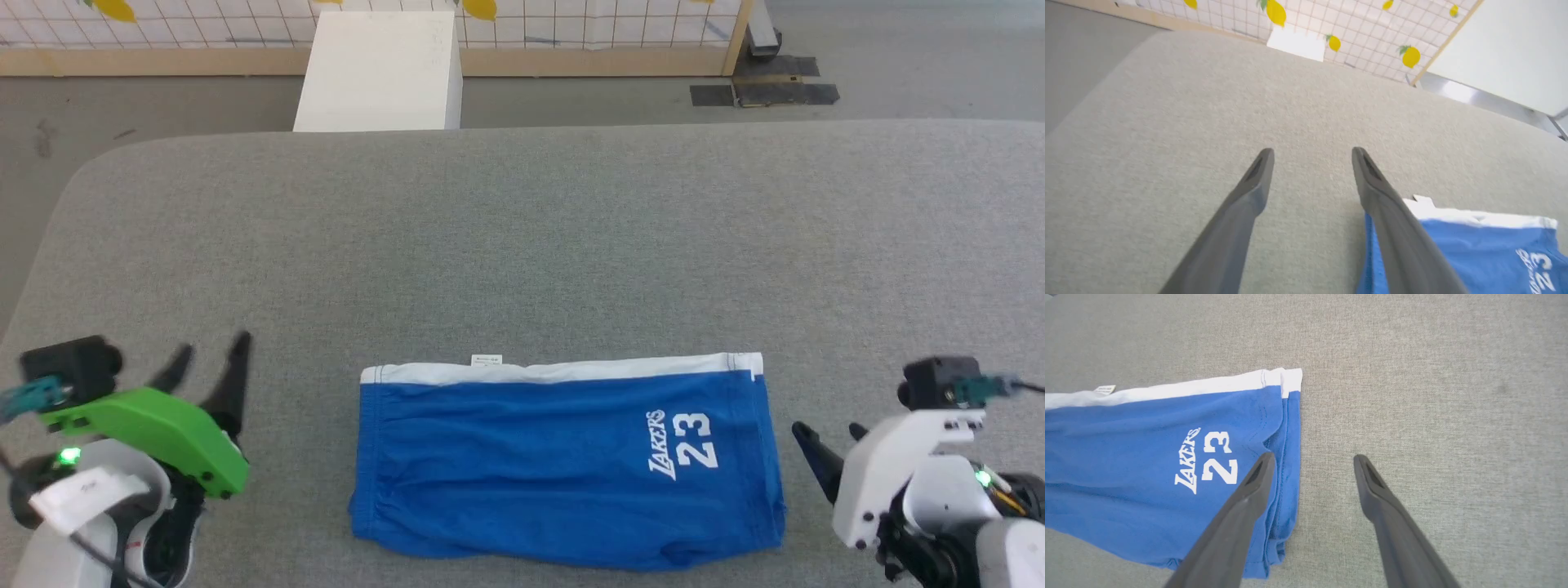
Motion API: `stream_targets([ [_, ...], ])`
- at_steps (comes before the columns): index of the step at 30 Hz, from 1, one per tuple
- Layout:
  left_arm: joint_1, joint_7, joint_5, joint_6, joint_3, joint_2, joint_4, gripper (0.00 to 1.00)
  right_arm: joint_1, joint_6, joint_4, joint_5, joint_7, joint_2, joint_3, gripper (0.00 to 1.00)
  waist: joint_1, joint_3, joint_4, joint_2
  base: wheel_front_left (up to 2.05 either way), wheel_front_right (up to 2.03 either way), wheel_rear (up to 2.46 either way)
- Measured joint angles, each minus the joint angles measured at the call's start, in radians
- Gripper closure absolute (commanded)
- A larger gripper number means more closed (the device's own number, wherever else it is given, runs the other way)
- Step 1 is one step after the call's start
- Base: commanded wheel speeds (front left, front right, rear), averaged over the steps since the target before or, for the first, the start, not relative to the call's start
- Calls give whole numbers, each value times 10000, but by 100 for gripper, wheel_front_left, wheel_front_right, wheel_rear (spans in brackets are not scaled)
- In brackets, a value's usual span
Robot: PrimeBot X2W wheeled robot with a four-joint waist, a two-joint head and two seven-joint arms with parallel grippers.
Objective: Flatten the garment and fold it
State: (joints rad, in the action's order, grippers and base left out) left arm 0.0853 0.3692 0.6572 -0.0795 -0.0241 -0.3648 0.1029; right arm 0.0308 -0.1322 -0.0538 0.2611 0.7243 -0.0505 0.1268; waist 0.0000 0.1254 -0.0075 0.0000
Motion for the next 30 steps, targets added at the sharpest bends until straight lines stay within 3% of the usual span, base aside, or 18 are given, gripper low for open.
stream_targets([
  [4,9,-2940,-1210,453,136,-21,-449,0,741,0,493,-569,284,-4,-326,0,0,146,27,0,0,0,0],
  [8,14,-5555,-2080,612,180,102,-1185,0,1189,0,1108,-832,485,6,-832,0,0,288,123,0,0,0,0],
  [12,15,-6192,-2692,623,161,357,-1513,0,1403,0,1816,-1223,748,8,-1160,0,0,423,219,0,0,0,0],
  [19,14,-6232,-3120,809,543,1026,-1363,0,1704,0,2621,-1693,953,0,-1304,0,0,608,341,0,0,0,0],
  [20,12,-6232,-3189,880,633,1116,-1298,0,1757,0,2685,-1628,953,-4,-1290,55,0,619,345,0,0,0,0],
  [21,9,-6234,-3233,907,706,1174,-1266,0,1791,0,2750,-1586,951,-6,-1296,90,0,617,342,0,0,0,0],
  [22,2,-6232,-3319,978,763,1210,-1231,0,1821,0,2811,-1490,930,-8,-1287,100,0,608,336,1,0,0,0],
  [28,-32,-6234,-3766,1260,1053,1455,-1124,0,2077,-10,3166,-1436,832,6,-541,100,0,520,256,0,0,0,0],
  [30,-42,-6234,-3847,1331,1114,1492,-1108,0,2179,-10,3273,-1616,838,-261,-96,100,0,496,240,0,0,0,0],
])
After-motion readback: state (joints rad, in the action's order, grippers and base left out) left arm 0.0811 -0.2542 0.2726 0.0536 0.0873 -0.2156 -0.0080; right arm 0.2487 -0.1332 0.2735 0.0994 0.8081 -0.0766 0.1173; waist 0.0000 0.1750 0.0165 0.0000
